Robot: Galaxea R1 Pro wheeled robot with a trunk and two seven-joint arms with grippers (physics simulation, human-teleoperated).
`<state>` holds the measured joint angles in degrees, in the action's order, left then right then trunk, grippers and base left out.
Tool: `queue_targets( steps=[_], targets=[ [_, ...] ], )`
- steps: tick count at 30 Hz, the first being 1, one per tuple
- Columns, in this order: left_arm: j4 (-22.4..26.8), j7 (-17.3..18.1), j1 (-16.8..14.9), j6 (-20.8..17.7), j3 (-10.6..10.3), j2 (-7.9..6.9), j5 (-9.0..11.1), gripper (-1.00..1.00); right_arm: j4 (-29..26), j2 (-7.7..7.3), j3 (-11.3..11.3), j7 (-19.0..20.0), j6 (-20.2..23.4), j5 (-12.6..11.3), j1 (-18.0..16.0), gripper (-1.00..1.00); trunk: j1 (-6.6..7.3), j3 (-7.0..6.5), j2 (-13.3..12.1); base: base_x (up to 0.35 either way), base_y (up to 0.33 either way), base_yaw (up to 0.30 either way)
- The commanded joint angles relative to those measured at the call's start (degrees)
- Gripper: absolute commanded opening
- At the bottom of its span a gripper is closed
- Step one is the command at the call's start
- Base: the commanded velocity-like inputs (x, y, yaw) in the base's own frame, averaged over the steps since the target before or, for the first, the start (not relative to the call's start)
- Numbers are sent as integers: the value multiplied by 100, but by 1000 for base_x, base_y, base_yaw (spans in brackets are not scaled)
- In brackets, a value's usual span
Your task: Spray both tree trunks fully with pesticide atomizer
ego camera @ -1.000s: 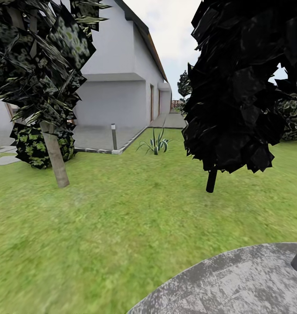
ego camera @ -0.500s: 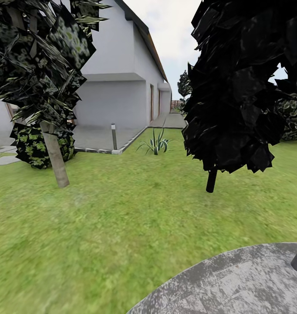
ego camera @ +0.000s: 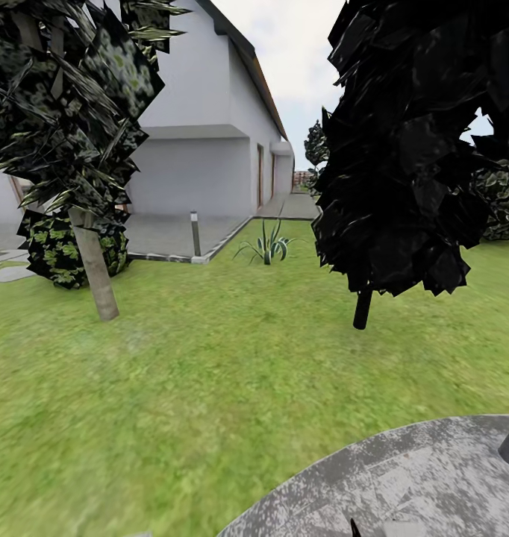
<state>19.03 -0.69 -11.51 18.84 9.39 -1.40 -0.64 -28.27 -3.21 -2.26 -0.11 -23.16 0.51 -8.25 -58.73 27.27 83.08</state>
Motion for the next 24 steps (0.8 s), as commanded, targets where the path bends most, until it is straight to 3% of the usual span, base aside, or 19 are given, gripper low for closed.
queue_targets(
  steps=[1,24],
  targets=[
    [-1,2,6,1,-7,-2,-4,100,1,1,-3,-4,-1,0,0,100,0,1,0,0,0,45],
    [4,-1,17,-2,-23,-79,-12,100,173,22,6,-16,-13,2,-1,100,0,124,0,0,0,198]
  ],
)
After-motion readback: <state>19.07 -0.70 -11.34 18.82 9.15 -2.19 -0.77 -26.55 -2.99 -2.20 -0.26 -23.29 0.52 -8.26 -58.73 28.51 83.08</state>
